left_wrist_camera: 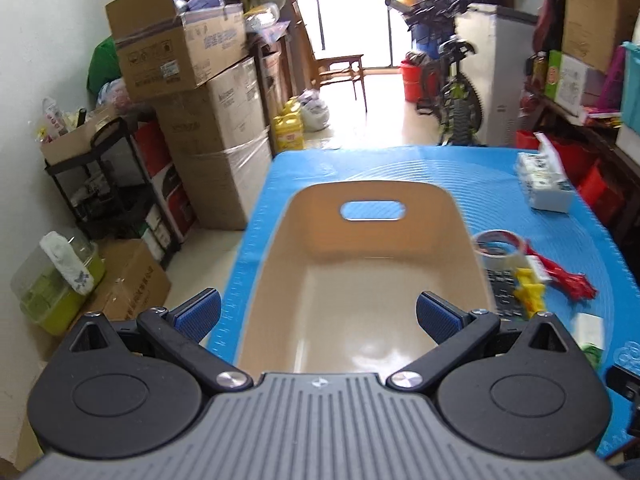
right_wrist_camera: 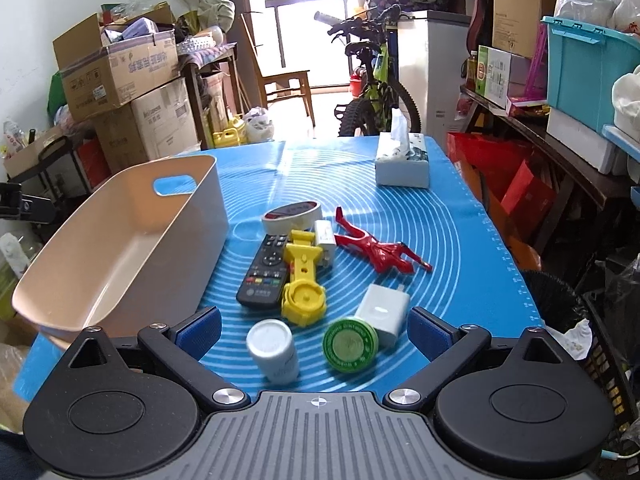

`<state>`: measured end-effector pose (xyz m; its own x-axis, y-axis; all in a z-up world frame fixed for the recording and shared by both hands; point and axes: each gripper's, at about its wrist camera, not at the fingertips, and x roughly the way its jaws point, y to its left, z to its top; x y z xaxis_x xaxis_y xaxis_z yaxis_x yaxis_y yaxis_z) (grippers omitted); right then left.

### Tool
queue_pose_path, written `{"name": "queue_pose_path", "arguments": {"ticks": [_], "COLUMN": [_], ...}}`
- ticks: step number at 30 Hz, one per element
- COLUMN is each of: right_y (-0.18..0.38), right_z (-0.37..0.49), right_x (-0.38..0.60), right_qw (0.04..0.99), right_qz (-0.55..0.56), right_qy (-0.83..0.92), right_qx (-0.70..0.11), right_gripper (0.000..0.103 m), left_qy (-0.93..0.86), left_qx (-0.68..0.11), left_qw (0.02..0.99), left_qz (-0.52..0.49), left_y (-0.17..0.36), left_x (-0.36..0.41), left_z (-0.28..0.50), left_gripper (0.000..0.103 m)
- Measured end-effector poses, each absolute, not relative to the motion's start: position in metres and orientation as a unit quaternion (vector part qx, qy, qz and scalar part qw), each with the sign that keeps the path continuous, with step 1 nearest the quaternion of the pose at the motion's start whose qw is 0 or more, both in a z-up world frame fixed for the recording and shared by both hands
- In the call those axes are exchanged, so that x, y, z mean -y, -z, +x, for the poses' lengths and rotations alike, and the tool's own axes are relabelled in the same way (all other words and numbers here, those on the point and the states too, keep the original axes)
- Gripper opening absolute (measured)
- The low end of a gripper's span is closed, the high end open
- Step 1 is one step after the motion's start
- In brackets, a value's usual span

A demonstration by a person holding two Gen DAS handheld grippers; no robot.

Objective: Organize rigid objects
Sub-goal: 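Rest the left tool on the basket rim while the right tool grasps the white pill bottle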

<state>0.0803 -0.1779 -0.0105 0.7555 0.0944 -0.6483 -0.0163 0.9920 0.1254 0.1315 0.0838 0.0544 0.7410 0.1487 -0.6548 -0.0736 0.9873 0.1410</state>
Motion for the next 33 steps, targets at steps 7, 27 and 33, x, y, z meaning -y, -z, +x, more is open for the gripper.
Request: {"name": "queue_pose_path", "arguments": {"ticks": [7,27,33], "right_y": [0.031,0.075,0.074], "right_z": [0.102,0.123,0.128], "right_x": [0.163,0.143,0.133], "right_qw": [0.928,0.904,0.908], "right_qz": [0.049,0.045,0.032], "right_qy": [-0.012,0.011,0.0], "right_qx": [-0.37,-0.425,-0.418], "right_gripper": [0.098,0.097,0.089], "left_qy": [-0.079,-0.05,-0.037], "left_qx": [-0.392,-0.499,-0.51], "left_qw": [0.914,0.865,0.859], "left_qz": [0.06,-0.006,-0.029], "left_y": [-0.033,0.024,0.025], "left_x": [-0.113,-0.174,-0.181], "left_z": [0.165,0.179,0.18], "left_gripper": [0.102,0.063,0.028]}}
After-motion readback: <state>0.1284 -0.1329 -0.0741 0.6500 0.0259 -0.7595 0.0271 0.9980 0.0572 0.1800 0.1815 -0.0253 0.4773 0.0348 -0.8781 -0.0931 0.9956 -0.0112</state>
